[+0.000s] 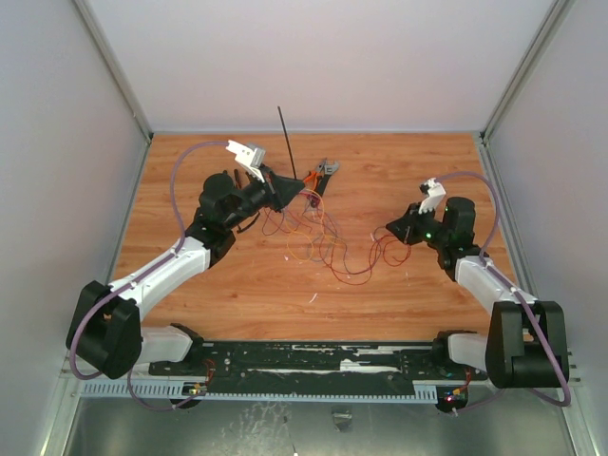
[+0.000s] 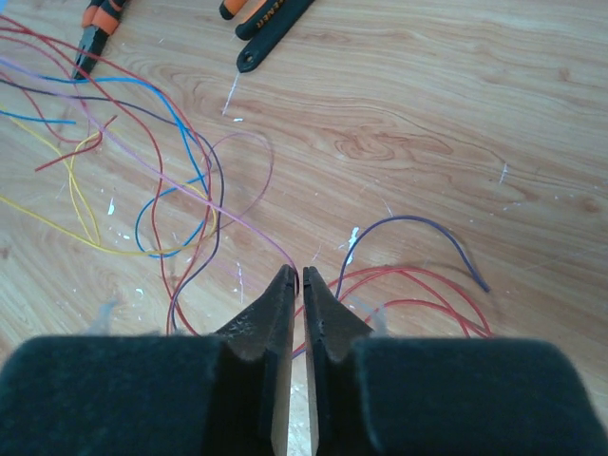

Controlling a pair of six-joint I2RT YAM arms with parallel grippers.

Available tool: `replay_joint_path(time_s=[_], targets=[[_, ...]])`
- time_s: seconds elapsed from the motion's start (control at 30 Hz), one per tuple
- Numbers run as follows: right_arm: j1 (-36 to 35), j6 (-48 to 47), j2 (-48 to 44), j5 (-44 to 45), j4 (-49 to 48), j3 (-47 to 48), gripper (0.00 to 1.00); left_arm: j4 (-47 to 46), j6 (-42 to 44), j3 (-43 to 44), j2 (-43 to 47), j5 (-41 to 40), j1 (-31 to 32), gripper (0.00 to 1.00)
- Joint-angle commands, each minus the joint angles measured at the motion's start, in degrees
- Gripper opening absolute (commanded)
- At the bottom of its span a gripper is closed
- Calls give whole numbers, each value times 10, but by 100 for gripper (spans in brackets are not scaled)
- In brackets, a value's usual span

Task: Zip-tie the wires
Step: Adjust the cable at the center of the board.

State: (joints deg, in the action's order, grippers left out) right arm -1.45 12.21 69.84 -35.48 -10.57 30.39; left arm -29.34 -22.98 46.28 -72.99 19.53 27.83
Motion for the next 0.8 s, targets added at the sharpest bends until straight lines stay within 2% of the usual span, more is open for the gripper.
replay_joint_path(time_s=[0.0, 0.07, 0.2, 0.5, 0.77], targets=[[6, -5, -9, -39, 1, 16, 15, -9, 3, 18, 14, 0, -4, 0], [5, -5, -18, -40, 3, 20, 24, -10, 2, 19, 14, 3, -4, 0], [-11, 12, -23, -65, -9, 38, 34, -11, 0, 20, 12, 4, -3, 0], [-146, 86, 4, -57, -147, 42, 53, -15, -3, 21, 8, 7, -3, 0], [-230, 124, 110, -31, -209, 109, 57, -13, 0, 22, 9, 9, -3, 0]])
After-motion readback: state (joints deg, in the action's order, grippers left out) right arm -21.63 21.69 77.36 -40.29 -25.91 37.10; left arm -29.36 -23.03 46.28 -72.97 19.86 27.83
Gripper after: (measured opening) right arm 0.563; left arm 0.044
